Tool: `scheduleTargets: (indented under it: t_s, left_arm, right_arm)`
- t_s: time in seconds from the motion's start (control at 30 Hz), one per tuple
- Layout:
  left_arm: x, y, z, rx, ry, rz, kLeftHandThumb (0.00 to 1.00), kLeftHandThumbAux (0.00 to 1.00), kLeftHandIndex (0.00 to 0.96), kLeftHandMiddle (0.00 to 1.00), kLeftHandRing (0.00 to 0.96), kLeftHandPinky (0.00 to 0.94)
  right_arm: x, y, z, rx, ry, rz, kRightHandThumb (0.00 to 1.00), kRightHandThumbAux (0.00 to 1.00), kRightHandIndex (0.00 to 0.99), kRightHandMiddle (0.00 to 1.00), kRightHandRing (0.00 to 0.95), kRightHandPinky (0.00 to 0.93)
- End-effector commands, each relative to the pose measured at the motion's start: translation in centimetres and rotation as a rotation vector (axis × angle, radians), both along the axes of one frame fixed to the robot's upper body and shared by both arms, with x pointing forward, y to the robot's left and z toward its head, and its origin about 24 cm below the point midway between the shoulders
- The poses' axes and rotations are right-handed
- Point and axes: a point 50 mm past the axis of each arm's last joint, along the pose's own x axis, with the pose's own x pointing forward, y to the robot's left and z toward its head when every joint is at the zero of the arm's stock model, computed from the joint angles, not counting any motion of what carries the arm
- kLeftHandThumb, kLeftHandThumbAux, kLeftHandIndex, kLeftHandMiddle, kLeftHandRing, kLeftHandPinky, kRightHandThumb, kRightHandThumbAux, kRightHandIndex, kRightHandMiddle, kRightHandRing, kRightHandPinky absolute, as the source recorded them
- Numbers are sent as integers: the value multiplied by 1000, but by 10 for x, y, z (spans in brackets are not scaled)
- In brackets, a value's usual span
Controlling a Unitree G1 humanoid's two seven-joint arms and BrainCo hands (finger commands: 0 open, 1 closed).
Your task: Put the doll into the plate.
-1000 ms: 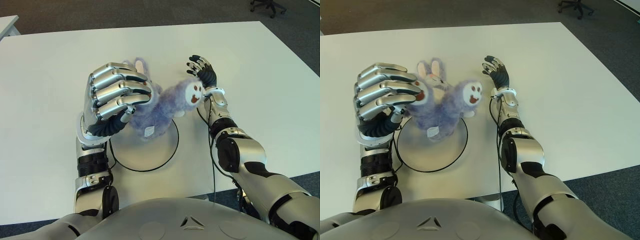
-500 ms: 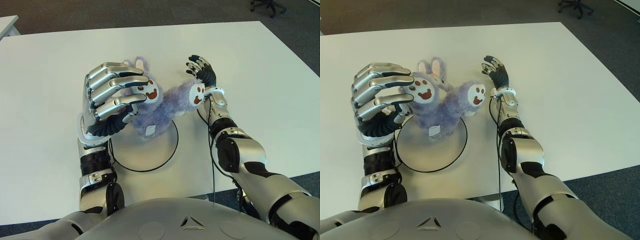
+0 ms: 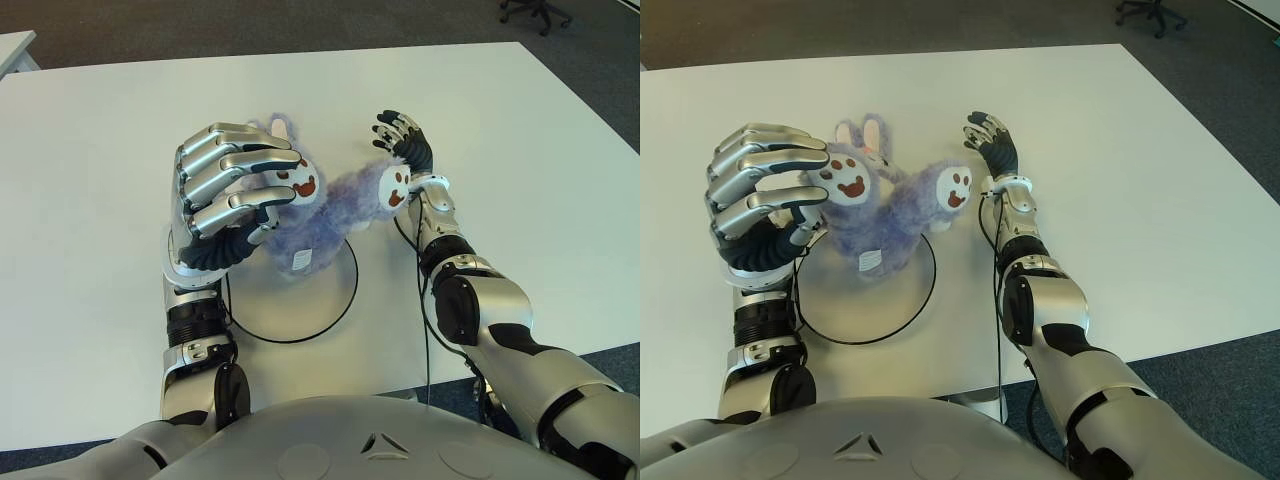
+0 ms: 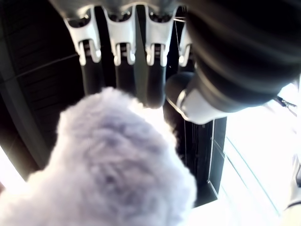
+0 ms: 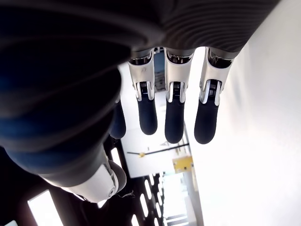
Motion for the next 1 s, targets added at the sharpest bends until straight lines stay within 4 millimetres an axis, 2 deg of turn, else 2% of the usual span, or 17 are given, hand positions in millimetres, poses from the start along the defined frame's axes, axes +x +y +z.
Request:
scheduleTargets:
  t_s: [0.03, 0.53, 1.0]
  left_arm:
    - [-1, 0, -5, 15, 69, -65, 666, 726, 399, 312, 325, 321]
    - [-3, 2, -2, 5, 103, -122, 669, 724, 404, 339, 343, 341]
    - [-8, 6, -1, -22, 30, -14, 670, 725, 406, 326, 316, 307]
  right_arm:
    - [-10, -1, -25, 13, 104, -2, 521, 783, 236, 226, 255, 314]
    - [-10, -1, -24, 10, 101, -2, 532, 780, 242, 224, 251, 309]
    - [-9, 0, -24, 12, 107, 0, 532, 778, 234, 225, 251, 304]
